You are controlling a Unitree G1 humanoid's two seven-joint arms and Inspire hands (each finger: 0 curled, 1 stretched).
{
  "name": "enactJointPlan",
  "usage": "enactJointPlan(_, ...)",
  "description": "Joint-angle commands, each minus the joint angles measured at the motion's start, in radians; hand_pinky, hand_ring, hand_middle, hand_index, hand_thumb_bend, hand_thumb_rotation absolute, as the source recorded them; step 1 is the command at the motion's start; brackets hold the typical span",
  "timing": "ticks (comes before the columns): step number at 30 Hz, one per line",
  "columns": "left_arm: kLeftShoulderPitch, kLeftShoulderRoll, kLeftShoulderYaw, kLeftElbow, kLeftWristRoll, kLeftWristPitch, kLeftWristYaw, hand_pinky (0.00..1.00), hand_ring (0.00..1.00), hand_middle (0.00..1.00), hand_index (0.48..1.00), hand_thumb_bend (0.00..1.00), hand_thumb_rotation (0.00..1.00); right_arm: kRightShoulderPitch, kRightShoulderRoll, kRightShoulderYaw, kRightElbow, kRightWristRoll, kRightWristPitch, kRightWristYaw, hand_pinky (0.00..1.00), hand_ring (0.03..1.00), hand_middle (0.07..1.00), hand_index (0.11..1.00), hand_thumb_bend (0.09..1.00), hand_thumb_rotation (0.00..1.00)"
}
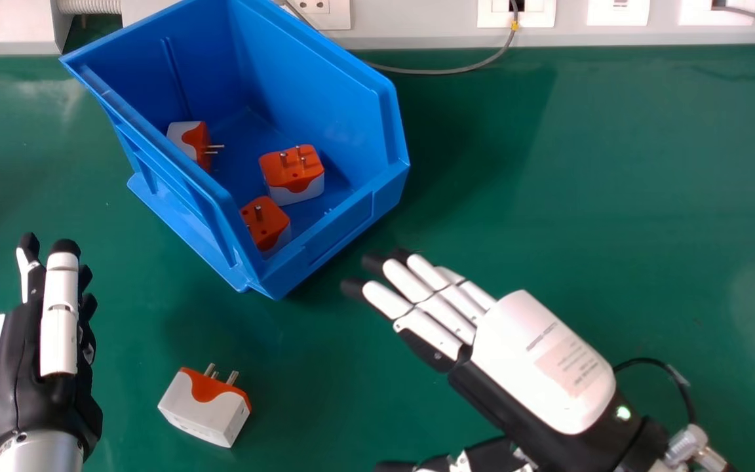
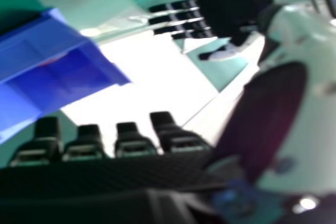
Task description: Pick all objects and put in blue box
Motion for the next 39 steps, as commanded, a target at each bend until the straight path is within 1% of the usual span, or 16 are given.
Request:
enactJointPlan(1,0.002,0.009,-0.003,-0.034,0.002,-0.023,-0.003,1.0,0.98,0.98,0.989,0.29,0.92,-0.01,0.018,0.012,-0.017,-0.005,-0.029,0.008,0.95,0.987,0.982,0.922,0.344,0.55)
enactJointPlan(3,0.007,0.011,-0.004,-0.039,0.003,-0.02,-0.004,1.0,0.98,0.98,0.989,0.29,0.92,-0.024,0.031,0.028,-0.015,-0.016,-0.038,0.019,0.93,0.978,0.972,0.916,0.343,0.55)
enactJointPlan(6,0.011,0.01,0.0,-0.04,-0.001,-0.016,-0.004,1.0,0.98,0.98,0.989,0.29,0.92,-0.058,0.054,0.06,-0.001,-0.03,-0.054,0.043,0.9,0.954,0.945,0.897,0.339,0.55)
enactJointPlan(10,0.016,0.006,0.003,-0.049,-0.001,-0.012,0.004,1.0,0.98,0.98,0.988,0.29,0.92,-0.108,0.088,0.105,0.03,-0.043,-0.074,0.066,0.87,0.938,0.924,0.875,0.335,0.55)
enactJointPlan(12,0.017,0.002,0.004,-0.052,0.001,-0.011,0.012,1.0,0.98,0.98,0.987,0.3,0.92,-0.14,0.108,0.131,0.055,-0.054,-0.089,0.07,0.86,0.929,0.916,0.868,0.335,0.55)
enactJointPlan(15,0.014,0.0,0.009,-0.055,0.0,-0.006,0.026,1.0,0.98,0.98,0.984,0.3,0.92,-0.191,0.132,0.165,0.103,-0.053,-0.114,0.082,0.84,0.912,0.901,0.856,0.337,0.54)
enactJointPlan(17,0.015,-0.005,0.013,-0.06,-0.006,-0.006,0.036,1.0,0.98,0.98,0.983,0.3,0.92,-0.229,0.144,0.186,0.13,-0.027,-0.125,0.118,0.84,0.904,0.896,0.851,0.338,0.53)
enactJointPlan(19,0.014,-0.01,0.019,-0.063,-0.013,-0.005,0.046,1.0,0.98,0.97,0.978,0.3,0.92,-0.269,0.155,0.204,0.153,-0.001,-0.137,0.158,0.83,0.894,0.888,0.846,0.338,0.51)
enactJointPlan(21,0.012,-0.013,0.023,-0.064,-0.017,-0.005,0.052,1.0,0.97,0.97,0.976,0.29,0.92,-0.293,0.161,0.213,0.17,0.009,-0.148,0.178,0.83,0.891,0.888,0.846,0.338,0.5)
enactJointPlan(24,0.009,-0.015,0.026,-0.068,-0.02,0.001,0.066,1.0,0.97,0.97,0.975,0.29,0.92,-0.33,0.175,0.225,0.197,0.004,-0.17,0.188,0.83,0.89,0.89,0.846,0.338,0.48)
enactJointPlan(27,0.007,-0.013,0.036,-0.07,-0.03,0.007,0.078,1.0,0.97,0.97,0.974,0.28,0.92,-0.381,0.191,0.24,0.223,-0.031,-0.186,0.19,0.81,0.887,0.896,0.85,0.34,0.46)
enactJointPlan(29,0.004,-0.012,0.039,-0.061,-0.03,0.001,0.08,1.0,0.97,0.97,0.973,0.27,0.92,-0.407,0.197,0.248,0.232,-0.042,-0.184,0.198,0.81,0.887,0.897,0.85,0.342,0.46)
enactJointPlan(31,0.002,-0.014,0.043,-0.055,-0.027,-0.001,0.085,1.0,0.97,0.97,0.973,0.27,0.91,-0.453,0.215,0.261,0.251,-0.057,-0.175,0.212,0.81,0.886,0.898,0.85,0.345,0.46)
enactJointPlan(33,-0.002,-0.013,0.045,-0.05,-0.025,-0.001,0.089,1.0,0.97,0.97,0.973,0.27,0.91,-0.491,0.232,0.27,0.276,-0.073,-0.177,0.211,0.8,0.885,0.898,0.849,0.351,0.46)
enactJointPlan(36,-0.005,-0.011,0.045,-0.045,-0.022,-0.003,0.093,1.0,0.97,0.97,0.972,0.27,0.91,-0.53,0.247,0.278,0.308,-0.099,-0.186,0.191,0.79,0.884,0.897,0.849,0.367,0.47)
enactJointPlan(39,-0.002,-0.014,0.042,-0.051,-0.016,-0.001,0.098,1.0,0.97,0.97,0.972,0.27,0.91,-0.631,0.291,0.296,0.384,-0.166,-0.178,0.155,0.78,0.885,0.898,0.85,0.38,0.48)
